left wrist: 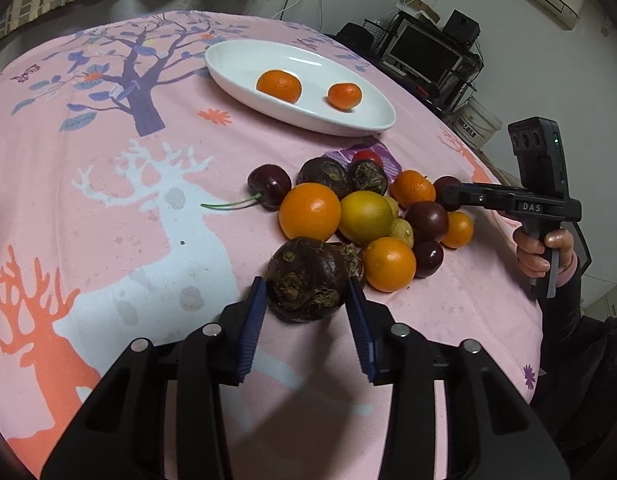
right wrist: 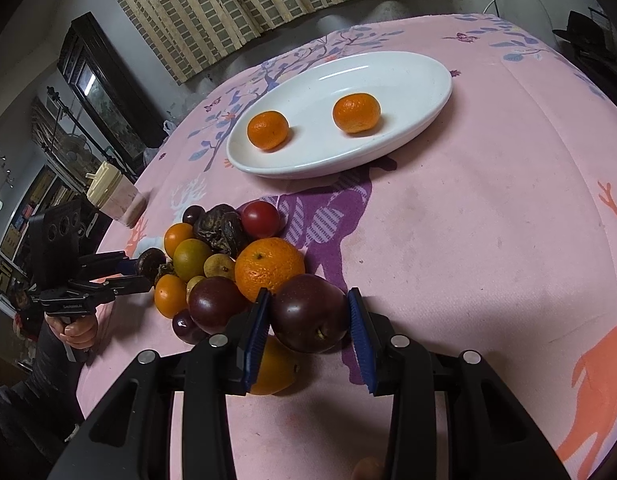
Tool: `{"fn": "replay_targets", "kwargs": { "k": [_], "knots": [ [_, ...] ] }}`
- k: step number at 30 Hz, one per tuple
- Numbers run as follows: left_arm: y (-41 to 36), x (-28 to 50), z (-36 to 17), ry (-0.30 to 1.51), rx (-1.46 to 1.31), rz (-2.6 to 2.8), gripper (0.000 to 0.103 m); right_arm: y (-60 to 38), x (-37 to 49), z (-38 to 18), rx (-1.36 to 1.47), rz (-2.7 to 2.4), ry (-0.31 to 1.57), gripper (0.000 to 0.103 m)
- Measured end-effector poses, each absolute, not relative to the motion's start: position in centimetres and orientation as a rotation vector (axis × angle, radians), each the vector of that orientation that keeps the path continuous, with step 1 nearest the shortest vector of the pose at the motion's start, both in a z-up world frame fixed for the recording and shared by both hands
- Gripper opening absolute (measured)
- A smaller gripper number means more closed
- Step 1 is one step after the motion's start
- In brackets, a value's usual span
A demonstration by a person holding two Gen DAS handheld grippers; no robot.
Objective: Organize fruits
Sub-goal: 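Carry the mangosteen and plum to the white plate and release both, then grasp a mangosteen with the left tool while the right tool grasps a large orange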
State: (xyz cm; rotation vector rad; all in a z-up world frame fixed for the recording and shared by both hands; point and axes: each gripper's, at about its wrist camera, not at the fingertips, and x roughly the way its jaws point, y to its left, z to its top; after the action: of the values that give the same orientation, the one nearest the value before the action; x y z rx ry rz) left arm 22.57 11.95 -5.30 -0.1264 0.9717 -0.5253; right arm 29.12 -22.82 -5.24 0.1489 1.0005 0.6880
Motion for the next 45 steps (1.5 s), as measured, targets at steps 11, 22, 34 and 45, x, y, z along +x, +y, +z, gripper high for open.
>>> {"fn": "replay_targets", "kwargs": {
  "k": [11, 22, 34, 45],
  "knots": [
    [7.8, 30.1, 0.1, 0.852, -0.125, -0.468, 0.040, -18.3, 35.2, -1.2, 0.090, 0.593, 0.785, 0.039],
    [1.2, 38.0, -1.7, 0.937, 0.029, -0.321, 0.064, -17.7, 37.7, -1.7, 0.010, 0.503, 0.758, 0.073],
    [9.0, 28.5, -0.2, 0.805, -0.062, -0.114, 0.096, -17.4, 33.1, -1.1, 0.031, 0.686, 0.890, 0.079],
    [11.7, 24.4, -2.4, 0.838, -0.081, -0.120, 0.096, -17.5, 31.4, -4.6, 0.029, 0.711, 1.042, 0.052]
  ]
}}
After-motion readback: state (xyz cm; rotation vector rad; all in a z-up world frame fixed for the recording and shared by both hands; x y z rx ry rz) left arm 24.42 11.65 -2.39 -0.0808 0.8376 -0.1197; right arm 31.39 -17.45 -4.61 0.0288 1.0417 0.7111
